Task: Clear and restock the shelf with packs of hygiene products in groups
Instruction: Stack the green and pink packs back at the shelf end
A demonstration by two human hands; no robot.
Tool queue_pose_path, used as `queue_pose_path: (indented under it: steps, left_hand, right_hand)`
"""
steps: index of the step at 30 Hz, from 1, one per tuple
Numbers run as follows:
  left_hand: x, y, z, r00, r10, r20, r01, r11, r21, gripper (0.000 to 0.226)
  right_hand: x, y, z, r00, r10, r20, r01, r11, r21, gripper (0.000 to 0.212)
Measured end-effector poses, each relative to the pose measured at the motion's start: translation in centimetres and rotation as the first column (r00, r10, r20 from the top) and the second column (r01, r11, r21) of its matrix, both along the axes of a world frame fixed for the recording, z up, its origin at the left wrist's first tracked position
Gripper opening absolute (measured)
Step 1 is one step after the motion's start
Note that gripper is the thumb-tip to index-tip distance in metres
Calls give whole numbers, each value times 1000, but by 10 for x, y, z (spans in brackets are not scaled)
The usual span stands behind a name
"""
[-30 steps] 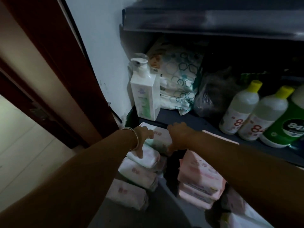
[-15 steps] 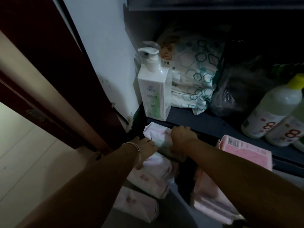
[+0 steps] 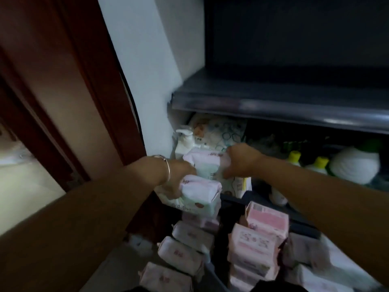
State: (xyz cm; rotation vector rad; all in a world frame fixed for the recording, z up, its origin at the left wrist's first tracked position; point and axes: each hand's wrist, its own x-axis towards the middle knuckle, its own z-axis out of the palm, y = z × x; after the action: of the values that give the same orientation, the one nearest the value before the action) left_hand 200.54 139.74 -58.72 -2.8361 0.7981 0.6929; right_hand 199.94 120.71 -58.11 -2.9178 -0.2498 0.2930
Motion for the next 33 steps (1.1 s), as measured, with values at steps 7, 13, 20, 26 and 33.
queue_pose_path:
  steps: [7, 13, 20, 26, 33]
  left_hand:
    - [-17, -23, 136, 977, -11, 215, 32, 995, -95, 54]
    - [15, -51, 200, 948, 38, 316, 24, 982, -190, 39]
    - [95, -64, 223, 929, 47, 368, 47, 969, -242, 43]
    - [166, -71, 220, 928, 93, 361, 30, 947, -320, 57]
    - [234, -70, 185, 917, 118, 381, 62, 902, -427, 66]
  right_hand:
    - [-19, -43, 130, 965, -77, 253, 26, 980, 198, 46]
    - [11, -87, 187, 910, -198, 365, 54, 928, 370, 60]
    - [95, -101, 189, 886, -275, 372, 81, 884, 461, 58]
    - [177, -105, 182, 878, -253, 406, 115, 936, 334, 54]
    - [253, -93, 145, 866, -213, 453, 99, 960, 262, 40]
